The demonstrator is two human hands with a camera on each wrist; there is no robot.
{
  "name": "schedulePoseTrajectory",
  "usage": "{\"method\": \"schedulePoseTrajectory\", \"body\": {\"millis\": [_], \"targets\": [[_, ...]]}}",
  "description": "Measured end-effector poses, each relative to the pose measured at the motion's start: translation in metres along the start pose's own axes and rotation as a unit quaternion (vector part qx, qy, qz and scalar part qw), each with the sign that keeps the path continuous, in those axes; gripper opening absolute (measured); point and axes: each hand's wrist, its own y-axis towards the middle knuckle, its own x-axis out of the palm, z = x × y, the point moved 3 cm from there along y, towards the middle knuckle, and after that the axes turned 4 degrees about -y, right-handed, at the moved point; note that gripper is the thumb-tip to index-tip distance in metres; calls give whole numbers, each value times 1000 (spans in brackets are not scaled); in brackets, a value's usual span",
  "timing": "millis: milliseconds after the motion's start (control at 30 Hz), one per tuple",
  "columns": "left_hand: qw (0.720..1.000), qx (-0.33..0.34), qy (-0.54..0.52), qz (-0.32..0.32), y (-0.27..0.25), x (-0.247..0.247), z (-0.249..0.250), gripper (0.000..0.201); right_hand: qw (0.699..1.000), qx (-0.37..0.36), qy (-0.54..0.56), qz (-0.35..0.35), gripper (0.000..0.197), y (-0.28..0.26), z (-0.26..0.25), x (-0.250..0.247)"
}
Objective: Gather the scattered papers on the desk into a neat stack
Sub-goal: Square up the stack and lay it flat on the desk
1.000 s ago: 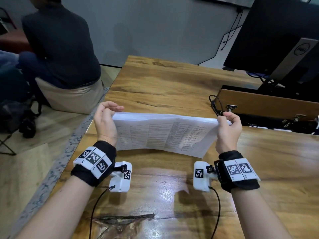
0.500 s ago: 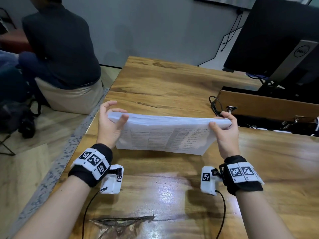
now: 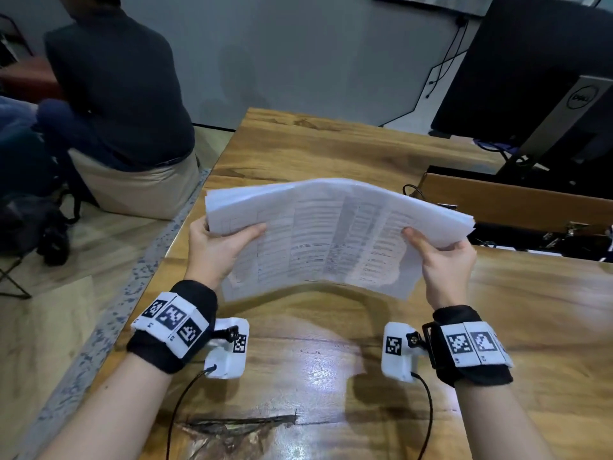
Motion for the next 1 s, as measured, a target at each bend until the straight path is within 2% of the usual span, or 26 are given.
{"method": "schedulePoseTrajectory", "body": {"millis": [100,167,267,367,500,600,700,800,900,1000], "targets": [[993,-101,33,-49,-7,-9,-28,50,996,60,-54,-31,40,-15,27,-4],[987,-136,42,-76,-14,-12,-39,40,992,102,-60,-40,42,-22,45,-8],[990,-108,31,-84,-16,-11,-33,33,991,113,-53,-55,42,-20,45,-11],[995,-34,36,-90,-9,-7,-11,28,993,97,-39,-53,42,-14,31,-9],[993,37,65,-95,0,-1,13,29,997,50,-18,-48,27,-7,13,-4],[992,39,66,-102,2,1,14,24,998,39,-14,-39,16,-5,6,0],[993,34,53,-96,1,1,11,25,998,56,-8,14,27,-3,7,0],[995,30,47,-83,2,-2,7,19,997,61,-14,48,30,-1,7,2],[997,25,25,-70,3,-3,6,17,997,57,-9,45,27,0,7,3],[998,43,26,-35,5,-1,5,21,999,35,-7,8,15,-1,8,1]]}}
